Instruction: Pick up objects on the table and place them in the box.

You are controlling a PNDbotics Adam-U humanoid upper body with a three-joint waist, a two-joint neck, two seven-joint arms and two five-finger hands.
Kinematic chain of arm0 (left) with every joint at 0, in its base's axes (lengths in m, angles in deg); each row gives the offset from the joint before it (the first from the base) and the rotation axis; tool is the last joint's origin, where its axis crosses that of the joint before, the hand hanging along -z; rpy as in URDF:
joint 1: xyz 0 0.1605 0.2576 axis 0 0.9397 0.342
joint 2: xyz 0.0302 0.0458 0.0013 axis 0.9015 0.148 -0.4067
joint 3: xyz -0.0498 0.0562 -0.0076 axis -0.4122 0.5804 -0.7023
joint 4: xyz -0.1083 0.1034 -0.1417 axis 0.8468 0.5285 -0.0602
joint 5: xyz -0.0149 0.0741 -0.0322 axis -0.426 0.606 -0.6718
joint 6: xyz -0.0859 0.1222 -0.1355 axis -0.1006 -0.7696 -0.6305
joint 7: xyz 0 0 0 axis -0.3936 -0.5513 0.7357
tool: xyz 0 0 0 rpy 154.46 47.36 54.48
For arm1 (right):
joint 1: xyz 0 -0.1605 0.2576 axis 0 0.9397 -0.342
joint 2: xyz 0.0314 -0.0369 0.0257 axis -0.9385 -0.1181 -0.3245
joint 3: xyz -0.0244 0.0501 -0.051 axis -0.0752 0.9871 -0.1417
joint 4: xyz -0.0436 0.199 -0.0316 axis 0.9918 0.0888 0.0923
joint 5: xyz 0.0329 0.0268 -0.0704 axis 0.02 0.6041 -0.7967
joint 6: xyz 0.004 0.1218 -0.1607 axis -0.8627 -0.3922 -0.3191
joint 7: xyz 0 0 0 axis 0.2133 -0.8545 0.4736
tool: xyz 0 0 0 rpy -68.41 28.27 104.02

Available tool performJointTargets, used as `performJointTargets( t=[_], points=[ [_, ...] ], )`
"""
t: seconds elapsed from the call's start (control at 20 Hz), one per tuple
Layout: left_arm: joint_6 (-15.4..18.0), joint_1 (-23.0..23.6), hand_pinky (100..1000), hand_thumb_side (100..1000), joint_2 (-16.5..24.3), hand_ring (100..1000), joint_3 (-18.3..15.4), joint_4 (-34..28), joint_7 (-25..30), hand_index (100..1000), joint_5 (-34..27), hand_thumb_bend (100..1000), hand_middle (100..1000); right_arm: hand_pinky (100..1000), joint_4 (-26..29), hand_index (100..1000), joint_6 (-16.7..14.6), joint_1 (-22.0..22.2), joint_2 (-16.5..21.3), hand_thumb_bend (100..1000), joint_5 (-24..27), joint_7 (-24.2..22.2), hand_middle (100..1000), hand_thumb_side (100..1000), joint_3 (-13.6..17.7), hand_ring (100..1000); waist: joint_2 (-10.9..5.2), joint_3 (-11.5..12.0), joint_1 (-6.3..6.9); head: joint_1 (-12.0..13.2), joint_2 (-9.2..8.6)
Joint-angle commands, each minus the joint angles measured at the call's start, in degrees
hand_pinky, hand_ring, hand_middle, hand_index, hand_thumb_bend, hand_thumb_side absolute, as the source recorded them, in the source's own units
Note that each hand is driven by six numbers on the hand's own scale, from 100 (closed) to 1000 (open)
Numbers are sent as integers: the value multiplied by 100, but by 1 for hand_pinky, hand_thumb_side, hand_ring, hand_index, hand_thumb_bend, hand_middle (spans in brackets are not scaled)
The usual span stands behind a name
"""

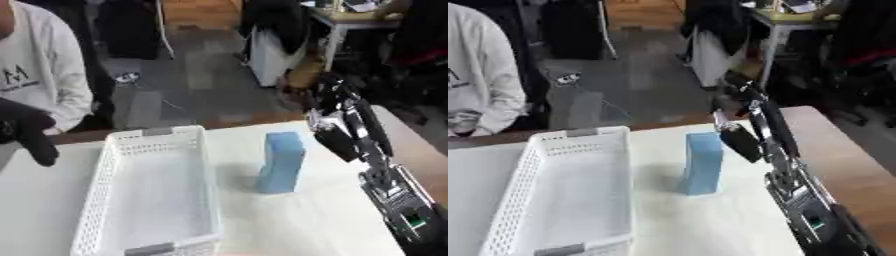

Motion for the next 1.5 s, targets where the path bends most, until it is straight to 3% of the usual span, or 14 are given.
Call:
performJointTargets(
  t=[0.05,0.2,0.35,1.05,1.5],
  points=[
    [10,-55,526,948,112,479,-12,-100,12,869,-46,776,709,637,17,939,-136,-115,185,285,-3,-231,959,711,-30,806,-72,15,-2,-77,-1],
    [10,-56,526,948,111,479,-10,-100,13,869,-50,777,709,663,-17,945,-305,-137,213,331,33,-465,952,681,-77,802,-75,17,-1,-101,-1],
    [9,-55,526,948,109,479,-10,-100,15,869,-51,777,710,672,-84,940,-378,-174,240,304,34,-617,951,685,-74,801,-76,19,0,-144,-5],
    [4,-78,526,948,84,478,-3,-100,32,868,-55,778,709,698,-311,948,-575,-333,376,337,-92,-764,981,684,-138,830,-41,49,0,-466,-43],
    [5,-79,526,948,86,478,0,-100,42,867,-56,778,710,718,-346,944,-680,-385,412,304,-154,-911,1000,695,-149,872,-39,49,3,-478,-44]
  ],
)
